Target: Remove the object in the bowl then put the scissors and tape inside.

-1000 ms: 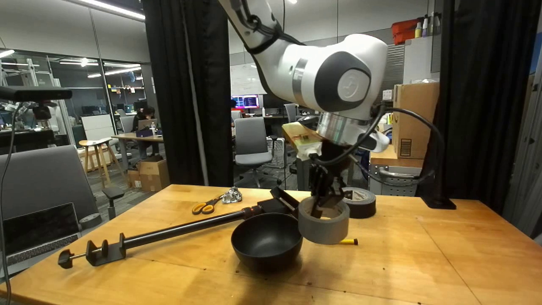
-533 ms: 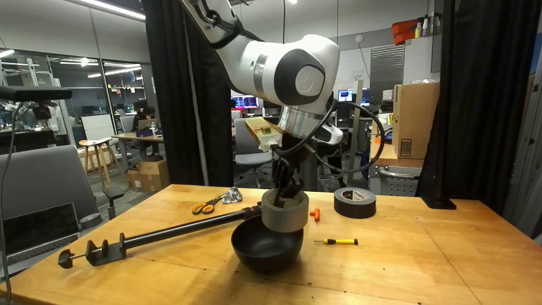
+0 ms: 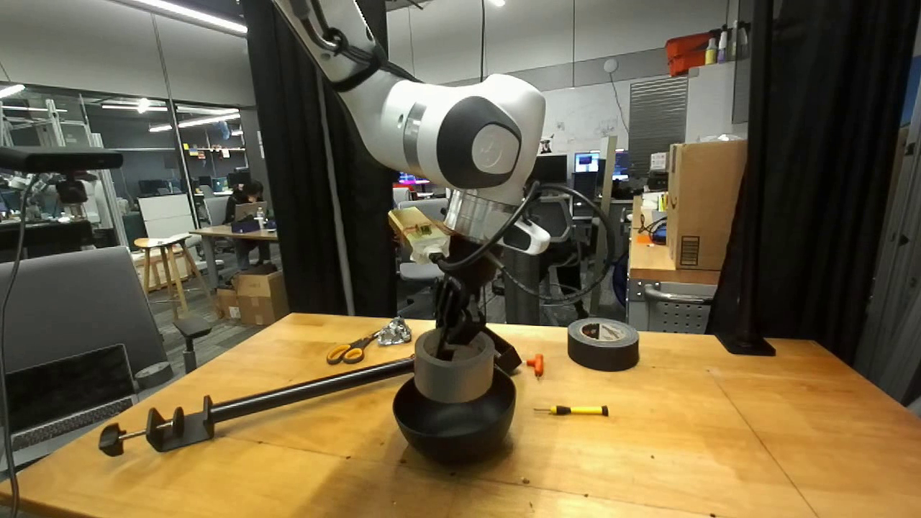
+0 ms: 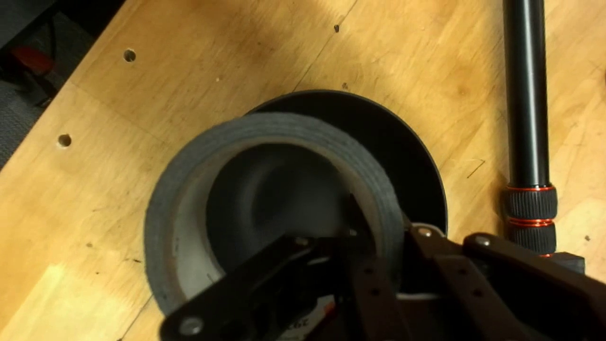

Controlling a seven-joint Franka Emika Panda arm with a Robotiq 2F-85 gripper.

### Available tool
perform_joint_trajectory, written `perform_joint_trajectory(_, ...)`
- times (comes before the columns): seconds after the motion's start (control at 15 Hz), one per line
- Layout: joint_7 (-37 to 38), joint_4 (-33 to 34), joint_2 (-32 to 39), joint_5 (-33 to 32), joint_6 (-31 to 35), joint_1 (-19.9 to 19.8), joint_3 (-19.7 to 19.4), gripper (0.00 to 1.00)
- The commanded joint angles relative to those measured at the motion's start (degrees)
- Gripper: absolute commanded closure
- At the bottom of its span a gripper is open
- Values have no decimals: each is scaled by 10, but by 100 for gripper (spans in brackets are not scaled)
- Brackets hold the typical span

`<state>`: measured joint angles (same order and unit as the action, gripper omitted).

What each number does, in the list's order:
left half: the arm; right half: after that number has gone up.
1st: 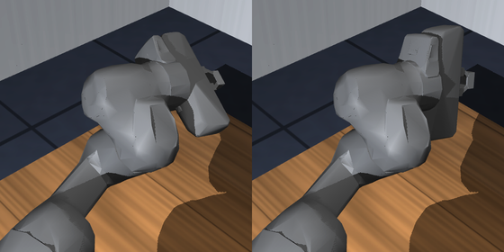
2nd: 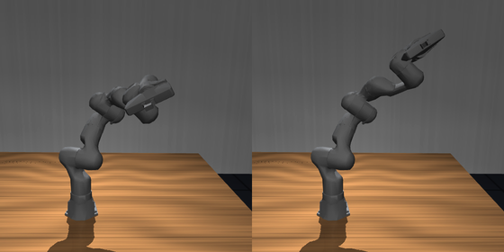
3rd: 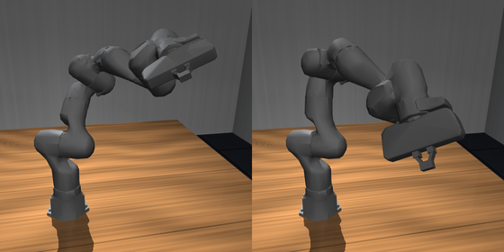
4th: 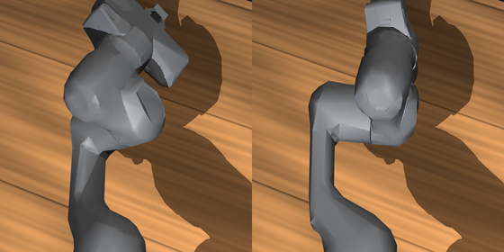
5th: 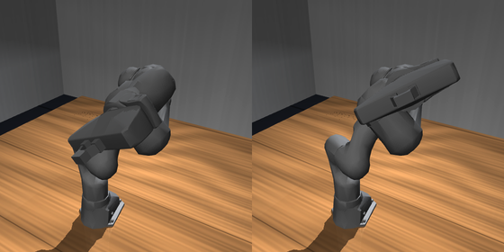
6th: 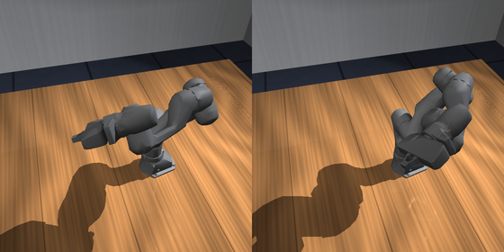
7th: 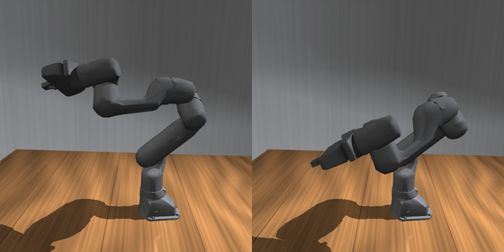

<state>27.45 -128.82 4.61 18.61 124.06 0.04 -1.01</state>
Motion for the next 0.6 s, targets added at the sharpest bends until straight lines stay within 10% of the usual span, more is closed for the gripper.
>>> perform_joint_trajectory(0.0, -9, -4, -6, 13, -8, 3, 6, 95)
perform_joint_trajectory(0.27, -6, 3, 11, 11, -13, 6, 9, 90)
perform_joint_trajectory(0.33, 0, 6, 16, 9, -15, 7, 9, 60)
perform_joint_trajectory(0.53, -2, 12, 28, 9, -18, 8, 9, 45)
